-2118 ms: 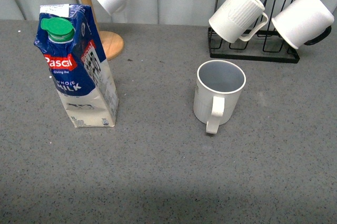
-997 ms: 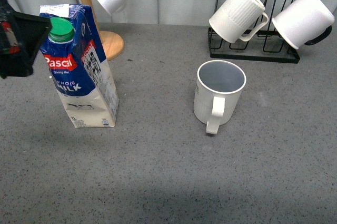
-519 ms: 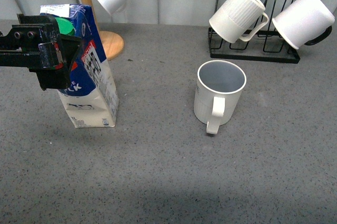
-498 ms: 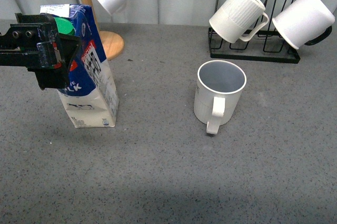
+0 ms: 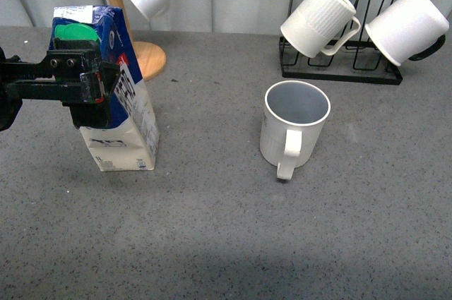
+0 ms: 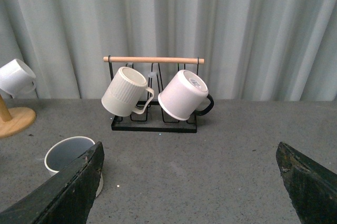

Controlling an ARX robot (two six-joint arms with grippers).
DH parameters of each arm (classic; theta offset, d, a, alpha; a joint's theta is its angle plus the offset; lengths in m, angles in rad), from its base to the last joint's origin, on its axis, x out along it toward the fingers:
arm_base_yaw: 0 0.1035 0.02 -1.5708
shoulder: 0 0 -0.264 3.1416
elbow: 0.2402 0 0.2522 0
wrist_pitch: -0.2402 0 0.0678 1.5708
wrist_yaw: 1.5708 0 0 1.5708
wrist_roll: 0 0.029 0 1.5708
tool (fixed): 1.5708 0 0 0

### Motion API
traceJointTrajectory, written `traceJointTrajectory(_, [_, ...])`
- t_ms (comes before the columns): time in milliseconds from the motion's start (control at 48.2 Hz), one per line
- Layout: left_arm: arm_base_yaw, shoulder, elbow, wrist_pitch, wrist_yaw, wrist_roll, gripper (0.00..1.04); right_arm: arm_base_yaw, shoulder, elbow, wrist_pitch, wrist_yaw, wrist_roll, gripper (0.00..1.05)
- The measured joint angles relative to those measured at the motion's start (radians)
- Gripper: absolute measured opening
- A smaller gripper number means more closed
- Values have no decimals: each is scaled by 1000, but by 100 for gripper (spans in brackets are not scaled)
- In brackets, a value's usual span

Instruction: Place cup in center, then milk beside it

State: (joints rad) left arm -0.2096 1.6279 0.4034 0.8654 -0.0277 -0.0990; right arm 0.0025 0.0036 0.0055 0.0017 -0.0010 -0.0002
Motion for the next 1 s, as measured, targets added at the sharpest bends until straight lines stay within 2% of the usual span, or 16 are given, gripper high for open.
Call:
traceJointTrajectory(228, [7,35,25,6,-20,-2,98,0,0,0,0,0,0,96])
traceJointTrajectory(581, [-3,27,29,-2,-27,-11,45,0,0,0,0,0,0,96])
traceJointTrajectory(644, [-11,17,30,-6,-34,-14,38,0,0,0,0,0,0,96])
traceJointTrajectory(810, [-85,-4,51,-4,-76,-29,11,0,0,0,0,0,0,96])
traceJointTrajectory(872, [-115,8,64,15,-100,-34,6,0,0,0,0,0,0,96])
traceJointTrajectory(997, [-164,43,92,53,-141,-38,6,0,0,0,0,0,0,96])
